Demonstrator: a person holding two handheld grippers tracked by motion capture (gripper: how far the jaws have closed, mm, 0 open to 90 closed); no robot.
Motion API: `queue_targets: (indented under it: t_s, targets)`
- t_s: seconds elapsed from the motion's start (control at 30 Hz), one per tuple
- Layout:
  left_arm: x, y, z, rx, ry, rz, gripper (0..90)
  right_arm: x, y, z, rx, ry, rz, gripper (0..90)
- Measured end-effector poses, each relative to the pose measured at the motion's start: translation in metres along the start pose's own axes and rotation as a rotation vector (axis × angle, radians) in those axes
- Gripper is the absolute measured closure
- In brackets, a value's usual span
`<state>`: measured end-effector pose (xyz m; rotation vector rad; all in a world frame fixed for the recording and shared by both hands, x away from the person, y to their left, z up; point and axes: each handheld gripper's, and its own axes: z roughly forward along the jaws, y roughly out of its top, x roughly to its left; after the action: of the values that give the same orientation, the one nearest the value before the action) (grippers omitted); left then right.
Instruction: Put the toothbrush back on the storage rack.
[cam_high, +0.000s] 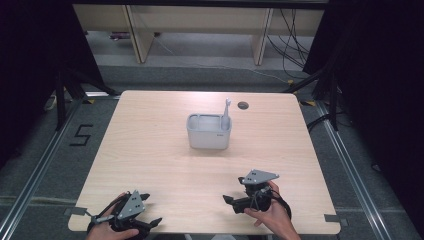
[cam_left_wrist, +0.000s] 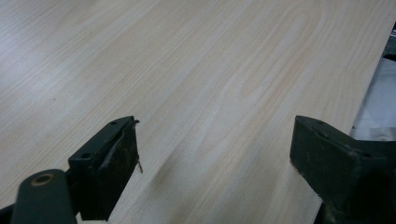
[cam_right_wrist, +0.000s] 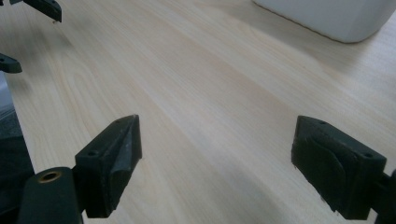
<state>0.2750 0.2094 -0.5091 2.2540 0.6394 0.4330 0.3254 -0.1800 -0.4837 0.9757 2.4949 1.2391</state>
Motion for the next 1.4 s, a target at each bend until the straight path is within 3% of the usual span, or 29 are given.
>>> queue_targets:
  t_s: [0.1, 0.17, 0.27, 0.37, 0.4, 0.53, 0.73, 0.77, 0.87, 1.0, 1.1, 1.4]
  targets:
    - [-0.001, 0.0, 0.0, -0.009, -0.007, -0.011, 14.8, 0.0, -0.003, -0.001, 0.006, -0.001, 0.01, 17.0]
    - [-0.001, 0.0, 0.0, -0.009, -0.007, -0.012, 14.7, -0.001, -0.005, -0.002, -0.002, -0.019, -0.01, 16.9]
    - [-0.001, 0.0, 0.0, -0.008, -0.006, -0.012, 14.8, 0.001, -0.007, -0.004, 0.013, -0.004, 0.006, 16.8]
    - [-0.001, 0.0, 0.0, -0.008, -0.008, -0.01, 14.7, 0.0, -0.01, -0.005, 0.015, -0.03, -0.019, 16.7]
    - [-0.001, 0.0, 0.0, -0.009, -0.008, -0.012, 14.7, 0.002, -0.011, -0.007, 0.031, -0.022, 0.012, 16.7]
    - [-0.001, 0.0, 0.0, -0.01, -0.007, -0.012, 14.8, 0.001, -0.014, -0.008, 0.024, -0.038, -0.015, 16.7]
    - [-0.001, 0.0, -0.001, -0.012, -0.009, -0.017, 14.7, 0.002, -0.018, -0.009, 0.06, -0.021, -0.023, 16.7]
    - [0.0, 0.0, -0.001, 0.001, -0.001, 0.001, 14.7, 0.004, -0.019, -0.01, 0.064, -0.031, -0.014, 16.6]
    - [-0.001, 0.0, -0.001, -0.009, -0.008, -0.011, 14.7, 0.005, -0.022, -0.011, 0.07, -0.025, -0.036, 16.7]
    - [-0.001, 0.0, -0.001, -0.01, -0.008, -0.011, 14.7, 0.01, -0.026, -0.013, 0.098, -0.033, -0.018, 16.7]
    - [-0.001, 0.0, -0.001, -0.011, -0.009, -0.011, 14.7, 0.008, -0.029, -0.014, 0.092, -0.033, -0.059, 16.8]
    - [-0.001, 0.0, -0.001, -0.011, -0.009, -0.01, 14.7, 0.008, -0.033, -0.019, 0.118, -0.044, -0.012, 16.7]
